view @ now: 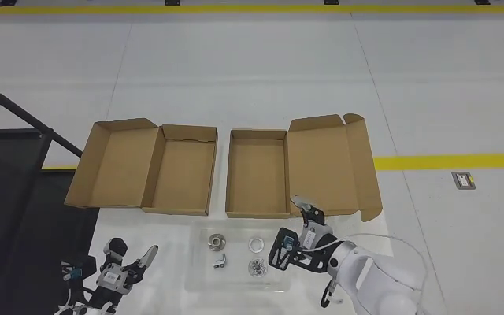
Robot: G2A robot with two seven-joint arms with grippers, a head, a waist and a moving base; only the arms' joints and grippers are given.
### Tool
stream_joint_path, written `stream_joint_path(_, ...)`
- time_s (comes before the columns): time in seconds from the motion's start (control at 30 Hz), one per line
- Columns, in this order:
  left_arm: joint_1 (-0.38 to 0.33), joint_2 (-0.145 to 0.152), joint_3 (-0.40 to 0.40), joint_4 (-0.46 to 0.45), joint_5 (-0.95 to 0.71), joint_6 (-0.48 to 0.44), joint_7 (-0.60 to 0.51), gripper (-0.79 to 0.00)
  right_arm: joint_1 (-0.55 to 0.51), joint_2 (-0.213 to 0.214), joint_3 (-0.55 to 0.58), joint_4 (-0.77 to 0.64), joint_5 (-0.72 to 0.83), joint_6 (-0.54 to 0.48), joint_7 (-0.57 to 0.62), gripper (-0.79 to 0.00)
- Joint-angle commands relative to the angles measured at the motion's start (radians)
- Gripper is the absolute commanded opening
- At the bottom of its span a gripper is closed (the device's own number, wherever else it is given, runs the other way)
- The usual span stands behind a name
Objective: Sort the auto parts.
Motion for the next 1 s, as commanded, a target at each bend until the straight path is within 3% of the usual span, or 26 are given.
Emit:
stream_joint_path(0.0, -0.003, -0.001, 0.001, 0.001, 0.000, 0.001, -0.002, 0.000, 0.019, -0.005, -0.029, 0.030, 0.027, -0.012, 0.001, 0.000)
stream_joint_path(0.17, -0.006, -0.002, 0.004, 0.005, 0.007, 0.001, -0.013, 0.000, 0.087, -0.022, -0.094, 0.087, 0.152, -0.040, 0.052, 0.000)
stream_joint_path(0.73, -0.006, -0.002, 0.003, 0.005, 0.009, 0.002, -0.014, 0.000, 0.082, -0.025, -0.122, 0.123, 0.160, -0.036, 0.035, 0.000)
stream_joint_path(0.97, -0.006, -0.002, 0.003, 0.005, 0.009, 0.002, -0.014, 0.000, 0.154, -0.047, -0.239, 0.229, 0.227, -0.088, 0.191, 0.000)
